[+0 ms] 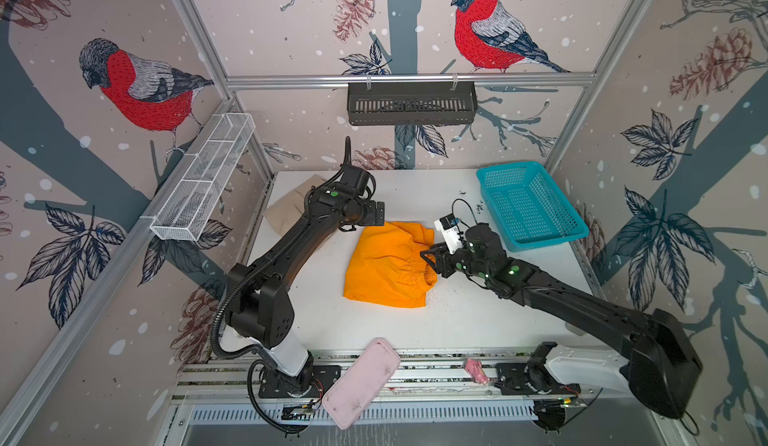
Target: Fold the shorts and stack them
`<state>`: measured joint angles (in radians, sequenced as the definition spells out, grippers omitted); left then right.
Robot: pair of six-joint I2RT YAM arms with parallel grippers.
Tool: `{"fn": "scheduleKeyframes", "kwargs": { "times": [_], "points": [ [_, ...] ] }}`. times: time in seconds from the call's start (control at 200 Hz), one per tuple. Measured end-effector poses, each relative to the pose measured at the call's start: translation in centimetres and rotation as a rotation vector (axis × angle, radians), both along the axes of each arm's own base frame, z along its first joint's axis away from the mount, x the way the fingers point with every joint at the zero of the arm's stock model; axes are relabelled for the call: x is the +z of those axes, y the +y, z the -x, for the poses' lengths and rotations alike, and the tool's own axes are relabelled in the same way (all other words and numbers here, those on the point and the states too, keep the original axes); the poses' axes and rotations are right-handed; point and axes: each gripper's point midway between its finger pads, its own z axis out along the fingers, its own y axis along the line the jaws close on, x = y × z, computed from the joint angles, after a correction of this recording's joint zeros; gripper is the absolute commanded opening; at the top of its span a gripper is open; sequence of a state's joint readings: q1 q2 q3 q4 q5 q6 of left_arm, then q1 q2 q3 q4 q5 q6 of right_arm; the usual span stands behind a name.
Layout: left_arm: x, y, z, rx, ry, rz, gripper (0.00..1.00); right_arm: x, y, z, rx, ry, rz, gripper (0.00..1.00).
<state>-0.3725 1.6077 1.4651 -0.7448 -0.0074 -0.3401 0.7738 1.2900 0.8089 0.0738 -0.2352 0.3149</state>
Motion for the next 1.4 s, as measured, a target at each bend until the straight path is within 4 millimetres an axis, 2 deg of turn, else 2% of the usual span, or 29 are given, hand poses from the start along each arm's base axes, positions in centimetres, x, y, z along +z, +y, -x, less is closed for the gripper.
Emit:
{"fn": "scheduleKeyframes", "kwargs": {
  "times": [0.065,0.155,0.235,0.35,0.44,0.48,0.56,0.68,0.725,0.87,0.94,0.995,1.07,1.16,1.281,1.401],
  "points": [
    [0.1,2.0,-0.1,0.05,-0.026,-0.006,0.97,-0.9,2.2,-0.1,0.036,0.014,0.02,0.27],
    [-0.3,3.7,0.1,0.093,-0.049,-0.009,0.97,-4.5,3.2,0.3,0.054,0.062,0.088,0.23],
    [-1.1,4.1,0.5,0.096,-0.049,0.001,0.97,-8.1,2.3,1.3,0.051,0.112,0.15,0.22],
    [-2.1,5.3,0.3,0.127,-0.046,-0.001,0.97,-13.4,-0.7,2.6,0.013,0.176,0.248,0.21],
    [-2.4,5.8,0.1,0.14,-0.048,0.0,0.97,-16.1,-1.7,3.7,0.013,0.198,0.29,0.24],
    [-2.5,5.8,0.0,0.14,-0.054,0.004,0.97,-16.7,-1.8,3.7,0.008,0.192,0.29,0.26],
    [-2.6,5.9,-0.1,0.143,-0.058,0.006,0.97,-16.6,-1.6,2.9,-0.006,0.169,0.271,0.31],
    [-2.7,6.7,-0.6,0.164,-0.064,0.002,0.97,-15.5,-2.5,1.1,-0.059,0.13,0.274,0.48],
    [-2.6,7.1,-0.8,0.176,-0.067,0.001,0.97,-14.3,-2.9,0.4,-0.084,0.113,0.263,0.55],
    [-1.2,10.0,-2.1,0.261,-0.119,-0.028,0.97,-8.2,-2.6,-2.0,-0.129,0.009,0.162,0.62],
    [-0.6,11.7,-2.8,0.311,-0.153,-0.045,0.97,-6.2,-1.9,-2.0,-0.118,-0.024,0.129,0.64],
    [-0.4,13.2,-3.4,0.35,-0.172,-0.051,0.97,-5.5,-1.1,-1.7,-0.099,-0.037,0.117,0.64],
    [-1.0,15.6,-4.5,0.409,-0.181,-0.062,0.97,-5.6,0.2,-0.9,-0.061,-0.037,0.114,0.67],
    [-3.0,17.5,-6.0,0.456,-0.143,-0.089,0.97,-7.2,1.6,0.2,-0.009,-0.006,0.125,0.7],
    [-5.2,17.2,-8.4,0.428,-0.115,-0.088,0.97,-10.1,3.0,1.2,0.024,0.056,0.143,0.7],
    [-8.1,17.6,-9.6,0.426,-0.067,-0.115,0.97,-12.2,3.9,1.8,0.044,0.09,0.172,0.71]
  ]
}}
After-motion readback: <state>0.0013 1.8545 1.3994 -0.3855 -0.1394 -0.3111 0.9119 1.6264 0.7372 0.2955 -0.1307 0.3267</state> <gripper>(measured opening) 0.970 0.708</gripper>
